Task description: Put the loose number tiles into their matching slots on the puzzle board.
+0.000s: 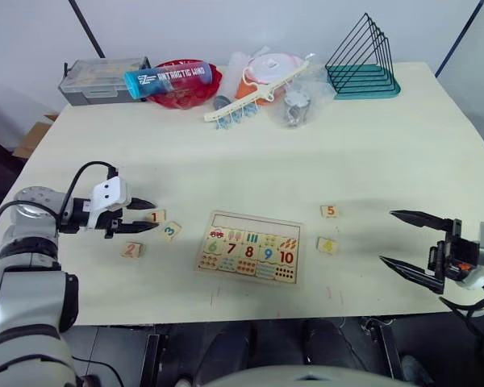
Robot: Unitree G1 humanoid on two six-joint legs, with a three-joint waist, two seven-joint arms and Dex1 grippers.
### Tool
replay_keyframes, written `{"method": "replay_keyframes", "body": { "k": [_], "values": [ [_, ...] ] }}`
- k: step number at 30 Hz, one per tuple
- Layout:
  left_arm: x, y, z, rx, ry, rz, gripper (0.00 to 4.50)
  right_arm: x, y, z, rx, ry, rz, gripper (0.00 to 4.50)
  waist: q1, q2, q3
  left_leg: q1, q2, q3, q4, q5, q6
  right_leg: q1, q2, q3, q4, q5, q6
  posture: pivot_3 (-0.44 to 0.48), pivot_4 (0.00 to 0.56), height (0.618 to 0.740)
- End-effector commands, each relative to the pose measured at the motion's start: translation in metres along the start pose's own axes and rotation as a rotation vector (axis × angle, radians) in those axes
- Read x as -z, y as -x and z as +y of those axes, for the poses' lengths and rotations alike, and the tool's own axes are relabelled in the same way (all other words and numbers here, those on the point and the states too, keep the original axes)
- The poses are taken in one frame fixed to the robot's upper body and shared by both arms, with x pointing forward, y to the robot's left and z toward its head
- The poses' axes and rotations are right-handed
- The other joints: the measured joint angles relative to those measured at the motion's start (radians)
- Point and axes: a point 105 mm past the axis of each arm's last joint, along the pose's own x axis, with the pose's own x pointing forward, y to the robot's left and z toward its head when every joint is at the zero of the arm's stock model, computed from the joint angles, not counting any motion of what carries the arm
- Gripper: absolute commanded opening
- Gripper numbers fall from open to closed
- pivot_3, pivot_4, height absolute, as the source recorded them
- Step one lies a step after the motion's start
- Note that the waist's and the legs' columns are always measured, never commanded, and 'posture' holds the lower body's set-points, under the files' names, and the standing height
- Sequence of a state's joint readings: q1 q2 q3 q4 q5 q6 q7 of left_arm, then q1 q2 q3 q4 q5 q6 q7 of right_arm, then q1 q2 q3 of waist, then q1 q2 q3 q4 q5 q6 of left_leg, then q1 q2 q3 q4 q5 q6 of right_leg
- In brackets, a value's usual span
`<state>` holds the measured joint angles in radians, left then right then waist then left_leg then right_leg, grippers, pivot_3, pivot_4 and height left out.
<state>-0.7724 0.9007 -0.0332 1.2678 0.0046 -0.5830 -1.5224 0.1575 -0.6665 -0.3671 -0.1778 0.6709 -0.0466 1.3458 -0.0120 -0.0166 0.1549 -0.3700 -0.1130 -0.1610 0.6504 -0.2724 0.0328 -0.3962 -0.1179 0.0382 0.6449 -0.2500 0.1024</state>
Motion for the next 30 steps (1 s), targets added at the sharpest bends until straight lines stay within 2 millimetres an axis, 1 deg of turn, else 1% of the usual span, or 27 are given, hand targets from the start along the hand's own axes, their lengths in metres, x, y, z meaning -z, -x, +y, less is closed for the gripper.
{"method": "replay_keyframes", "body": {
  "k": [1,4,6,7,8,9,14,18,21,24,30],
  "values": [
    [0.011,0.001,-0.006,0.009,0.046,0.025,2.55,-0.009,0.002,-0.002,-0.001,0.041,-0.01,4.5,0.0,0.0,0.0,0.0,0.0,0.0,0.0,0.0,0.0,0.0,0.0,0.0,0.0,0.0,0.0,0.0,0.15,0.74],
    [0.011,0.0,-0.008,0.021,0.054,0.021,2.55,-0.008,0.003,-0.001,-0.008,0.036,-0.006,4.5,-0.001,0.0,0.0,0.0,0.0,0.0,0.0,0.0,0.0,0.0,0.0,0.0,0.0,0.0,0.0,0.0,0.15,0.74],
    [0.012,0.0,-0.01,0.029,0.059,0.018,2.0,-0.007,0.003,0.0,-0.012,0.035,-0.002,4.5,-0.001,0.0,0.0,0.0,0.0,0.0,0.0,0.0,0.0,0.0,0.0,0.0,0.0,0.0,0.0,0.0,0.15,0.74],
    [0.012,0.0,-0.01,0.031,0.061,0.016,1.67,-0.007,0.003,-0.001,-0.013,0.035,-0.002,4.5,-0.001,0.0,0.0,0.0,0.0,0.0,0.0,0.0,0.0,0.0,0.0,0.0,0.0,0.0,0.0,0.0,0.15,0.74],
    [0.012,0.0,-0.011,0.034,0.064,0.014,1.18,-0.007,0.003,-0.001,-0.014,0.035,-0.002,4.5,-0.001,0.0,0.0,0.0,0.0,0.0,0.0,0.0,0.0,0.0,0.0,0.0,0.0,0.0,0.0,0.0,0.15,0.74],
    [0.012,0.001,-0.011,0.035,0.065,0.012,0.93,-0.007,0.003,-0.001,-0.015,0.035,-0.002,4.5,-0.001,0.0,0.0,0.0,0.0,0.0,0.0,0.0,0.0,0.0,0.0,0.0,0.0,0.0,0.0,0.0,0.15,0.74],
    [0.009,0.004,-0.009,0.024,0.056,0.0,0.92,-0.005,0.0,-0.002,-0.023,0.03,-0.011,4.5,-0.001,0.0,0.0,0.001,0.0,0.001,0.0,0.0,0.0,0.0,0.0,0.0,0.001,0.0,0.0,0.0,0.15,0.74],
    [0.002,0.009,-0.001,-0.015,0.048,-0.025,0.92,-0.004,-0.002,-0.001,-0.028,0.027,-0.019,4.5,-0.002,0.0,0.0,0.0,0.0,0.0,0.0,0.0,0.0,0.0,0.0,0.0,0.001,0.0,0.0,0.0,0.15,0.74],
    [-0.011,0.019,0.012,-0.061,0.008,-0.048,0.92,-0.003,-0.004,0.0,-0.028,0.028,-0.03,4.5,-0.001,0.0,0.0,0.0,0.0,0.0,0.0,0.0,0.0,0.0,0.0,0.0,0.001,0.0,0.0,0.0,0.15,0.74],
    [-0.022,0.024,0.017,-0.053,-0.021,-0.07,0.92,-0.002,-0.004,-0.001,-0.022,0.031,-0.035,4.5,-0.001,-0.001,0.0,-0.001,0.0,-0.001,0.001,0.0,0.0,0.0,0.0,-0.001,0.001,0.0,0.0,0.0,0.15,0.74],
    [-0.05,0.026,0.028,-0.041,-0.092,-0.11,0.92,-0.004,-0.004,-0.001,-0.021,0.038,-0.042,4.5,-0.001,-0.001,0.0,-0.001,0.0,0.0,0.002,0.0,0.0,0.0,0.0,-0.001,0.0,0.0,0.0,0.0,0.15,0.74]
  ]
}}
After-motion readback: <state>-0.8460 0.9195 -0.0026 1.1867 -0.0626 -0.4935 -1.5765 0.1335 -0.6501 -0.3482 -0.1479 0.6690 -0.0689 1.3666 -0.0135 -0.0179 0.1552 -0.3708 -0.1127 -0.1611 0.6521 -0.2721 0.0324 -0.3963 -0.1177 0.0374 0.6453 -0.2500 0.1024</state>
